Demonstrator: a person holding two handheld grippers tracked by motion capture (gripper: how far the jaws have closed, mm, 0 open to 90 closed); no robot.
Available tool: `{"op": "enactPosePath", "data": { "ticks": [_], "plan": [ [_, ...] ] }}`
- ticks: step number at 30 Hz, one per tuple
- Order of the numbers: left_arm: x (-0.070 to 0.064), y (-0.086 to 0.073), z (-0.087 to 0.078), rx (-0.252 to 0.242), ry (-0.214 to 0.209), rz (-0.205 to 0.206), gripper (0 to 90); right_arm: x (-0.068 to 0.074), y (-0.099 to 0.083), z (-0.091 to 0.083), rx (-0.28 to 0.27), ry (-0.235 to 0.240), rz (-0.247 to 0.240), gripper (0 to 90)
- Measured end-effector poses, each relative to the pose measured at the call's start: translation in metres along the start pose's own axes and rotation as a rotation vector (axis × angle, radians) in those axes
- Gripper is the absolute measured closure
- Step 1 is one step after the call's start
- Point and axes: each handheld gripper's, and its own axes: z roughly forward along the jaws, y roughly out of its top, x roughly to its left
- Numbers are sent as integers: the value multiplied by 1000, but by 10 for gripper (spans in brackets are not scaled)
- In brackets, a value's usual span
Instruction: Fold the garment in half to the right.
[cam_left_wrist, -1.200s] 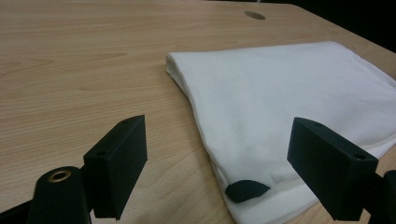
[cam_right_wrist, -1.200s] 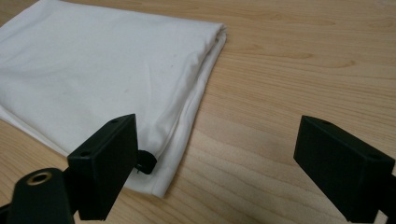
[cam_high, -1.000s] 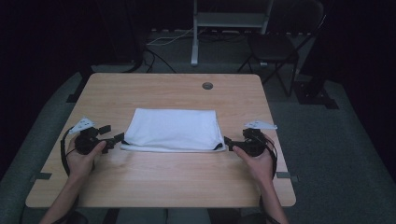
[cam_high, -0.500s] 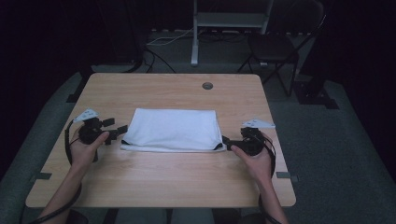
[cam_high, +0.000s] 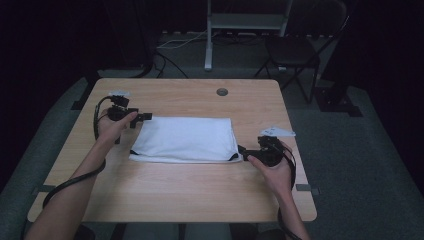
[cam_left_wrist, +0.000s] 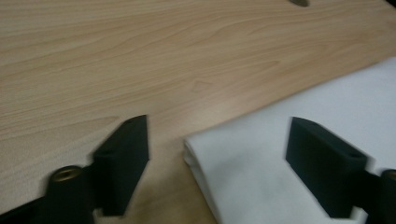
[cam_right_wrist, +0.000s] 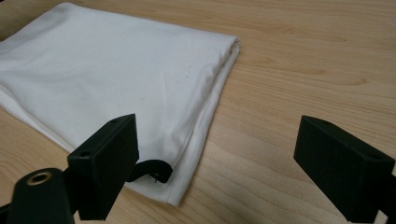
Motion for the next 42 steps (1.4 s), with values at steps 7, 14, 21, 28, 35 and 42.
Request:
{"op": "enactPosePath", "data": {
  "ticks": [7, 14, 21, 28, 35, 42],
  "plan": [
    [3, -5, 10, 39, 4, -21, 342, 4, 1, 2, 6, 14, -13, 135],
    [5, -10, 17, 46, -15, -22, 445, 7, 2, 5, 14, 19, -28, 135],
    [1, -13, 20, 44, -38, -12, 698, 11, 2, 10, 33, 28, -41, 135],
    [-5, -12, 16, 42, -46, 15, 841, 40, 21, 23, 66, 73, -169, 137],
    [-9, -10, 4, 39, -66, 51, 845, 90, 52, 45, 101, 171, -321, 137],
    [-15, -4, -6, 31, -77, 80, 844, 153, 71, 81, 146, 274, -456, 157]
  ]
}}
